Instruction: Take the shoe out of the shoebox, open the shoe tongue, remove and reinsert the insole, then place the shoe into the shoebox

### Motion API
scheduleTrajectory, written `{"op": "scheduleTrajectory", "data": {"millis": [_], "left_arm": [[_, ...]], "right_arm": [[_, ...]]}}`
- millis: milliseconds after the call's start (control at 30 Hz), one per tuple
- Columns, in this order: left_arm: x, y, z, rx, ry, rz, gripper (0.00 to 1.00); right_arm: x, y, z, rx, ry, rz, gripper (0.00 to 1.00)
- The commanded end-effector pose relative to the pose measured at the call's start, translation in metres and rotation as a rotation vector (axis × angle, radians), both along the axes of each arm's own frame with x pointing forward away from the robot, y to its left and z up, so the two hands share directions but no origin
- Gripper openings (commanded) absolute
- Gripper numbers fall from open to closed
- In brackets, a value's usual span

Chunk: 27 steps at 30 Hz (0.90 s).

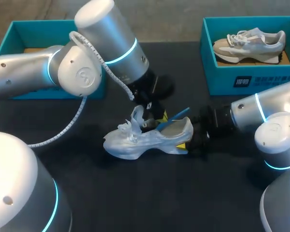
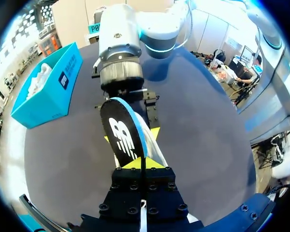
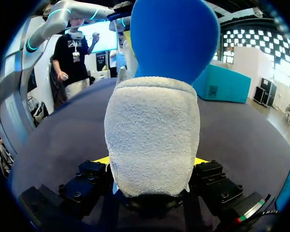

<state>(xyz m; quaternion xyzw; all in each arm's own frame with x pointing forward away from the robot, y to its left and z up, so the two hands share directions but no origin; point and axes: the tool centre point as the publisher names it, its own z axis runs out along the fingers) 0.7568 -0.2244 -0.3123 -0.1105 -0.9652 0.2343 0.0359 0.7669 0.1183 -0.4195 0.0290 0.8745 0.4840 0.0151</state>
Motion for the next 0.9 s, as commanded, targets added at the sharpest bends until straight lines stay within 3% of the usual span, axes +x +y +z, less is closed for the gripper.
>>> {"op": "scheduleTrajectory", "data": {"millis": [33,267,300,367,500,633,900], "left_arm": [[0.003,-0.01,0.002,0.0,0.001,-0.013,0.0],[0.003,-0.014,-0.005,0.009,0.011,-0.019,0.0],[0.003,-0.014,-0.006,0.008,0.014,-0.018,0.03],[0.003,-0.014,-0.006,0.002,0.017,-0.017,0.22],[0.001,-0.014,-0.005,-0.011,0.021,-0.017,0.27],[-0.002,-0.015,-0.005,-0.018,0.018,-0.014,0.44],[-0.012,-0.012,-0.006,-0.045,-0.117,0.114,0.45]], "right_arm": [[0.002,0.001,-0.003,-0.007,0.002,0.0,0.0],[0.002,0.001,-0.003,-0.007,0.002,0.0,0.0],[0.002,0.001,-0.003,-0.007,0.002,0.0,0.0],[0.002,0.001,-0.003,-0.007,0.002,0.0,0.0],[0.002,0.001,-0.003,-0.007,0.002,0.0,0.0],[0.002,0.001,-0.003,-0.007,0.002,0.0,0.0],[0.002,0.001,-0.003,-0.007,0.002,0.0,0.0]]}}
